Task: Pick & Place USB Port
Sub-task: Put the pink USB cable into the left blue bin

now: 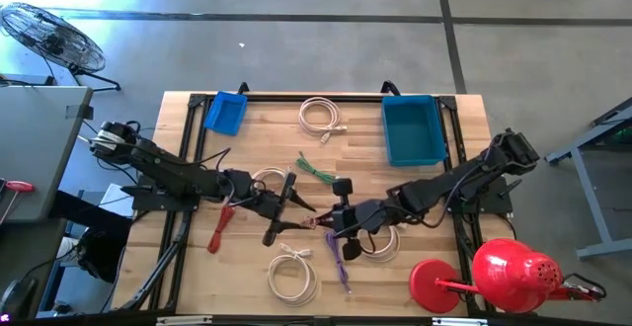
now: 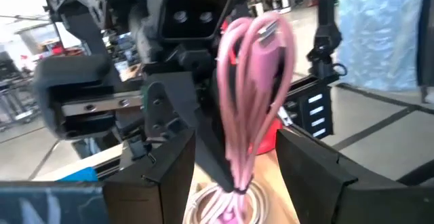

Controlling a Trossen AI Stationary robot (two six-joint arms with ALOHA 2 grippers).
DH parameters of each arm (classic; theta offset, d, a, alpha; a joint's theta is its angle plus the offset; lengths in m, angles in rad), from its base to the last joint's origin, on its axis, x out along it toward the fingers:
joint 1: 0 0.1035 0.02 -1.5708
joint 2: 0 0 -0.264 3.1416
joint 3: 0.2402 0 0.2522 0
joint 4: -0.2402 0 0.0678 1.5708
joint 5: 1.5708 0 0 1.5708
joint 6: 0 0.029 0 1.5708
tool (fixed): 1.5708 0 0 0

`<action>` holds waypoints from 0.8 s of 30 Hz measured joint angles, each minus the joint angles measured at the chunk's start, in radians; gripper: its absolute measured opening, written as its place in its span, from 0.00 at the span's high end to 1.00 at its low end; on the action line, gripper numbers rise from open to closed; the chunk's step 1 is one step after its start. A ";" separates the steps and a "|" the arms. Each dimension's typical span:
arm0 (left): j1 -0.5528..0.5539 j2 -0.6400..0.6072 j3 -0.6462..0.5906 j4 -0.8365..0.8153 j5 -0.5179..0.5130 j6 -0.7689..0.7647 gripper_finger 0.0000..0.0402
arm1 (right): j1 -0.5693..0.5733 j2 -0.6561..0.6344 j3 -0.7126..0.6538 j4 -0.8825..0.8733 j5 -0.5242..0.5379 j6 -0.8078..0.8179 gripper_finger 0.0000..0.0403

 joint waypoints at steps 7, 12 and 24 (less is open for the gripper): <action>0.000 0.000 0.000 -0.008 -0.036 0.007 0.50 | -0.001 0.000 0.000 -0.007 -0.010 0.002 0.98; 0.000 0.000 0.000 -0.006 -0.039 0.007 0.50 | -0.008 0.000 0.000 -0.007 -0.011 0.002 0.98; 0.000 0.000 0.000 -0.012 -0.037 0.018 0.50 | -0.051 0.003 0.000 -0.007 -0.052 0.019 0.97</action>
